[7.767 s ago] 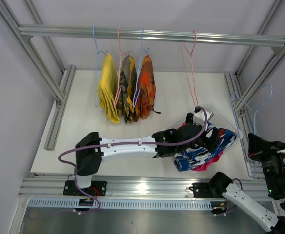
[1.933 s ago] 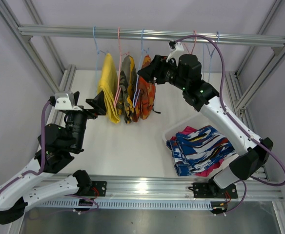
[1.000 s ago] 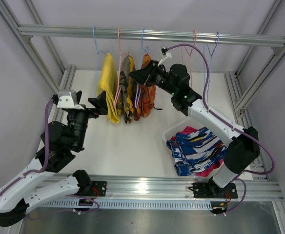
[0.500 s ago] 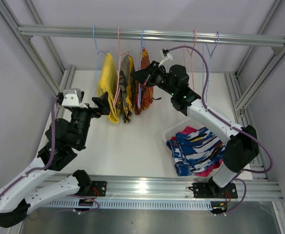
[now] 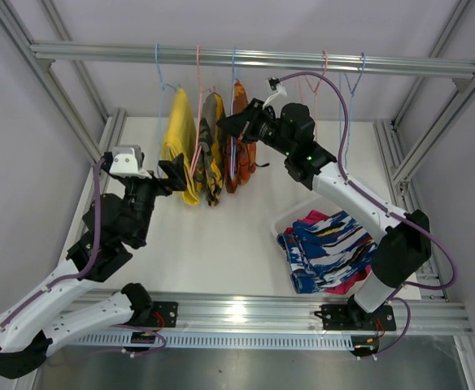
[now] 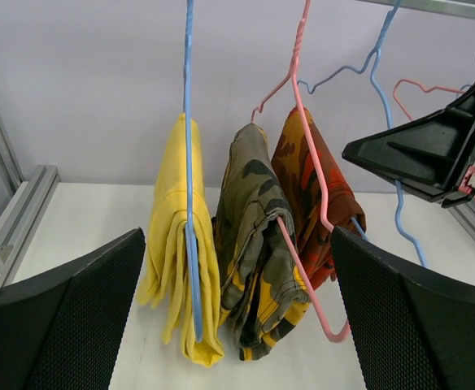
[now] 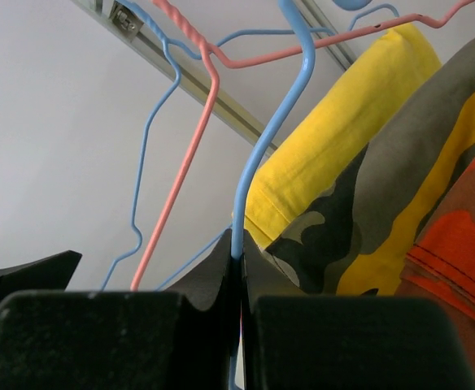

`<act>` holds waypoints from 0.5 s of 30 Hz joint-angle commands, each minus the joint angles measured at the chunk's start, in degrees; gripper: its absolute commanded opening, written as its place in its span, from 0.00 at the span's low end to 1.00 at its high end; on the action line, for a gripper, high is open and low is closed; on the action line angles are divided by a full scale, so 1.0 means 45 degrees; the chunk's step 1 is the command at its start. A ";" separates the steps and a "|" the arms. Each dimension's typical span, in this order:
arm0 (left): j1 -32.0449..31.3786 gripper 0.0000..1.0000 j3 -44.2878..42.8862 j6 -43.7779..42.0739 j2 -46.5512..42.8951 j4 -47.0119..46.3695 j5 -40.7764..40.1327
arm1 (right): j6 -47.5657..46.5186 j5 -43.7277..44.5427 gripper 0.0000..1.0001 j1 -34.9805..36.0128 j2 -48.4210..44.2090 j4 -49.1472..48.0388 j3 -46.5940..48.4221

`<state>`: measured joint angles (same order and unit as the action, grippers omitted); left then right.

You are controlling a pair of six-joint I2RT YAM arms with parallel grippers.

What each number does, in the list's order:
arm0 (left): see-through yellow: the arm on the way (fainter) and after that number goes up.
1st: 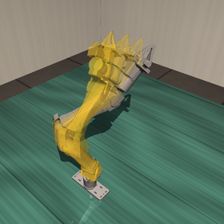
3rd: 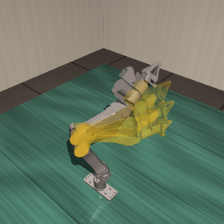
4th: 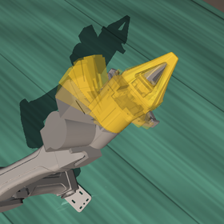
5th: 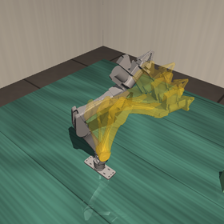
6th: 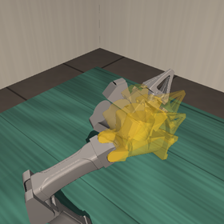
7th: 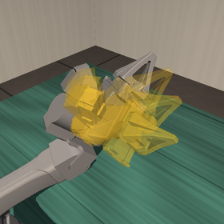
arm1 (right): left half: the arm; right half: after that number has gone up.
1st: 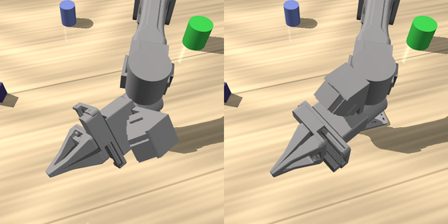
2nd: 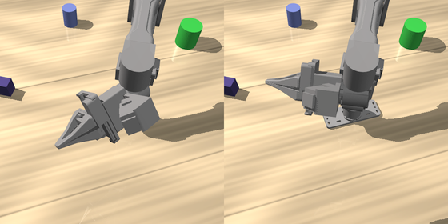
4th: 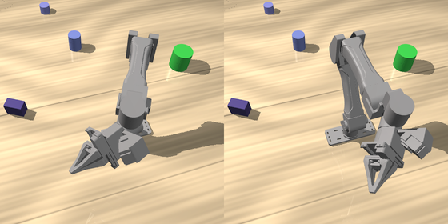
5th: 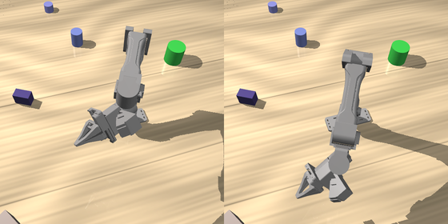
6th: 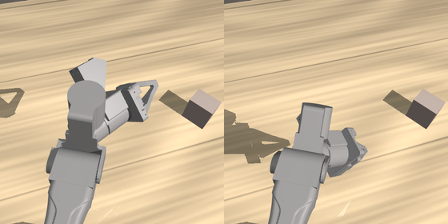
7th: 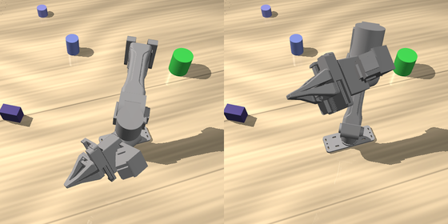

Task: Remove the trousers from the hanger
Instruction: Pick up the hanger from the clothesline.

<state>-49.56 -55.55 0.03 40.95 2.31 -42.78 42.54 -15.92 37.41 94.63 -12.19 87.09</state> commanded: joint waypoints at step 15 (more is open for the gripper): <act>0.0252 0.99 -0.0604 0.0422 0.0217 0.0249 0.0231 | -0.0939 0.0472 0.00 0.0105 -0.0424 -0.2055 0.2268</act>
<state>-49.19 -55.64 1.10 41.76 3.79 -42.63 41.12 -15.25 37.67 94.63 -6.66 91.02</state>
